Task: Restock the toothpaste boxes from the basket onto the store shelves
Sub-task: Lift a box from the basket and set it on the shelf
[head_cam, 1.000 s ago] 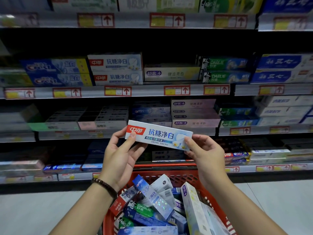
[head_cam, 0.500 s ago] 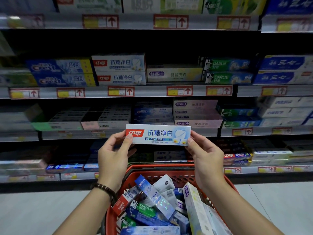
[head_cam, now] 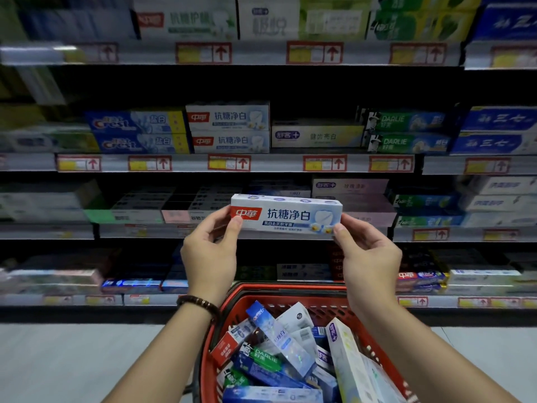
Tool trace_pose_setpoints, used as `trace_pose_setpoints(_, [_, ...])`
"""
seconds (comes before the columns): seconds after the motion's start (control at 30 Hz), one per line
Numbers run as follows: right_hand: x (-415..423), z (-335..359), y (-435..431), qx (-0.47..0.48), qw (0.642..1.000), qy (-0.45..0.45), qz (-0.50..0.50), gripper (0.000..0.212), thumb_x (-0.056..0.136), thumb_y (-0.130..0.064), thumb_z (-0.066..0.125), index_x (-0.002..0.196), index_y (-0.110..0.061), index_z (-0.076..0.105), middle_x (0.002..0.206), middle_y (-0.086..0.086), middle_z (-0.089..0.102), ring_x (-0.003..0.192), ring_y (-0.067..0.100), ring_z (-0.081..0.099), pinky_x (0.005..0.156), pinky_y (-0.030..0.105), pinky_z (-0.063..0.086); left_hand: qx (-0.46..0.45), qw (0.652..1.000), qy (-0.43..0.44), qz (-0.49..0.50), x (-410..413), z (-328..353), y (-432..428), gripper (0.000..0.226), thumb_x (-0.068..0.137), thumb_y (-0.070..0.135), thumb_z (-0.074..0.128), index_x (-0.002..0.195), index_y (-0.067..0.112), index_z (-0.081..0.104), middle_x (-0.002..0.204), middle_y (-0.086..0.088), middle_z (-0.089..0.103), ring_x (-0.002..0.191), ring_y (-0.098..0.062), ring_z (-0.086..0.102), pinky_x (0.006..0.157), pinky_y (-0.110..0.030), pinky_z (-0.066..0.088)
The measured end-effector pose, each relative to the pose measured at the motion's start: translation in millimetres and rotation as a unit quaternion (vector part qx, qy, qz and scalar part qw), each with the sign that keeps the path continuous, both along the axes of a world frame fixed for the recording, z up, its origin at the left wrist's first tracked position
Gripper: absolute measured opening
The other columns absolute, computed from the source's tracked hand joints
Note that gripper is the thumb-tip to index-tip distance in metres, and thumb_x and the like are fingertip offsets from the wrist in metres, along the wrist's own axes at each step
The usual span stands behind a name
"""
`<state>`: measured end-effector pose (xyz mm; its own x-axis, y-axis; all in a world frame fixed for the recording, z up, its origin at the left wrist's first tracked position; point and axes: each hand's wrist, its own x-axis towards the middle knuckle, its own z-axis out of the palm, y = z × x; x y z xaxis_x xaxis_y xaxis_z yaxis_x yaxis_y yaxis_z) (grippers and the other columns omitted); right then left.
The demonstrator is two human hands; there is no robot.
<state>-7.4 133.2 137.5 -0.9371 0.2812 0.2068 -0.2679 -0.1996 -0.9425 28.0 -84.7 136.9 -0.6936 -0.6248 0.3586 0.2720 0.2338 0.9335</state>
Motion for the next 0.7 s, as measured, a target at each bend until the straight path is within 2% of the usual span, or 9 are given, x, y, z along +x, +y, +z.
trace_pose_setpoints(0.07, [-6,13,-4,0.007,1.0,0.012,0.002,0.019,0.096,-0.005,0.076,0.107,-0.02,0.08,0.096,-0.01,0.082,0.096,0.005,0.077,0.088,0.018,0.06,-0.016,1.0,0.012,0.011,-4,12,-3,0.022,0.095,0.027,0.076,0.117,0.027,0.076,0.101,0.014,0.078,0.097,0.001,0.072,0.093,-0.031,0.06])
trace_pose_setpoints(0.2, [-25,37,-16,0.026,0.999,0.022,0.008,0.019,0.096,-0.009,0.078,0.113,-0.018,0.081,0.1,-0.006,0.082,0.098,0.009,0.078,0.089,0.028,0.063,-0.028,0.998,0.03,0.038,-14,33,-12,0.023,0.095,0.031,0.075,0.118,0.03,0.073,0.1,0.014,0.077,0.095,0.0,0.071,0.089,-0.029,0.06])
trace_pose_setpoints(0.37, [-47,72,-35,0.054,0.997,0.053,0.014,0.021,0.095,-0.012,0.079,0.114,-0.021,0.081,0.099,-0.01,0.082,0.095,0.002,0.076,0.087,0.024,0.063,-0.066,0.996,0.036,0.057,-34,64,-31,0.025,0.095,0.035,0.075,0.12,0.037,0.068,0.098,0.013,0.075,0.093,-0.003,0.071,0.089,-0.034,0.061])
trace_pose_setpoints(0.53, [-73,101,-54,0.066,0.995,0.075,0.03,0.023,0.094,-0.012,0.081,0.114,-0.023,0.081,0.099,-0.009,0.082,0.096,0.005,0.077,0.092,0.03,0.062,-0.1,0.991,0.047,0.069,-59,98,-54,0.032,0.096,0.032,0.074,0.127,0.026,0.071,0.105,0.013,0.075,0.098,0.0,0.07,0.093,-0.03,0.06])
trace_pose_setpoints(0.63, [-88,114,-67,0.066,0.993,0.092,0.036,0.023,0.094,-0.012,0.08,0.113,-0.025,0.081,0.098,-0.011,0.081,0.094,0.003,0.076,0.087,0.026,0.062,-0.103,0.992,0.048,0.06,-75,111,-71,0.038,0.094,0.026,0.076,0.131,0.022,0.07,0.11,0.011,0.075,0.101,0.0,0.071,0.094,-0.029,0.06])
trace_pose_setpoints(0.7, [-99,120,-76,0.07,0.991,0.104,0.04,0.024,0.093,-0.012,0.081,0.111,-0.028,0.08,0.094,-0.015,0.081,0.092,-0.001,0.075,0.083,0.018,0.059,-0.112,0.991,0.045,0.062,-83,120,-80,0.04,0.093,0.025,0.077,0.132,0.024,0.07,0.113,0.011,0.075,0.104,-0.001,0.071,0.095,-0.031,0.06])
